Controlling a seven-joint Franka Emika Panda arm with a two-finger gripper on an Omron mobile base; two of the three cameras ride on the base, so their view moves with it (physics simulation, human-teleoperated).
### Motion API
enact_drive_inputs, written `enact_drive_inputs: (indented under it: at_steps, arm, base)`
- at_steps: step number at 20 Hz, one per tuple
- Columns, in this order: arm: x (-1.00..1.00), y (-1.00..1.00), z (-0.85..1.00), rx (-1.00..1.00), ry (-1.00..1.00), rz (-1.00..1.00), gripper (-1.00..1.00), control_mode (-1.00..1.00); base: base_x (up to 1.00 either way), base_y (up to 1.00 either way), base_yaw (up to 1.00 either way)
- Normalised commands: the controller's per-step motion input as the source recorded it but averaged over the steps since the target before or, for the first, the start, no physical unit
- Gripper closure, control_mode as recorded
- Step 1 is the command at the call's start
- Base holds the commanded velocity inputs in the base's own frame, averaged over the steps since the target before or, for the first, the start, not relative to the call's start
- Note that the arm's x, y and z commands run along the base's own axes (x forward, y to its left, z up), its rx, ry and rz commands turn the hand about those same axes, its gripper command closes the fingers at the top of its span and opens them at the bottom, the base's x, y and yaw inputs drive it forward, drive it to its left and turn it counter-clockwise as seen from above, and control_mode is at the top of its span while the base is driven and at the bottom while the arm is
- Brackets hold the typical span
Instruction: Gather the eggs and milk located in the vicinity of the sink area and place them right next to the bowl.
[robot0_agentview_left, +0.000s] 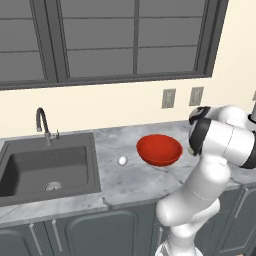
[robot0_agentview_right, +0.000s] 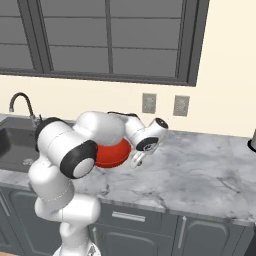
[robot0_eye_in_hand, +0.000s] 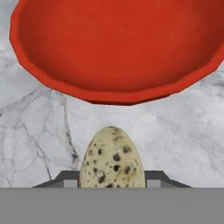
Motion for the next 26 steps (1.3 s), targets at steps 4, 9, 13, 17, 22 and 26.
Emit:
enact_drive_inputs:
  at_steps: [4, 9, 13, 17, 22, 26]
  arm:
    - [0.01, 0.00, -0.04, 0.00, -0.01, 0.00, 1.00, -1.00]
    - [0.02, 0.04, -0.37, 0.00, -0.01, 0.00, 1.00, -1.00]
    - [0.09, 0.07, -0.27, 0.00, -0.01, 0.00, 1.00, -1.00]
    - [0.06, 0.10, -0.02, -0.01, 0.00, 0.00, 1.00, -1.00]
    - [0.06, 0.08, -0.06, -0.02, 0.00, 0.00, 1.00, -1.00]
    - [0.03, 0.00, -0.02, 0.00, 0.00, 0.00, 1.00, -1.00]
  base:
    - [0.00, 0.00, 0.00]
    - [0.00, 0.00, 0.00]
    - [0.00, 0.00, 0.00]
    - [0.00, 0.00, 0.00]
    - [0.00, 0.00, 0.00]
    - [0.00, 0.00, 0.00]
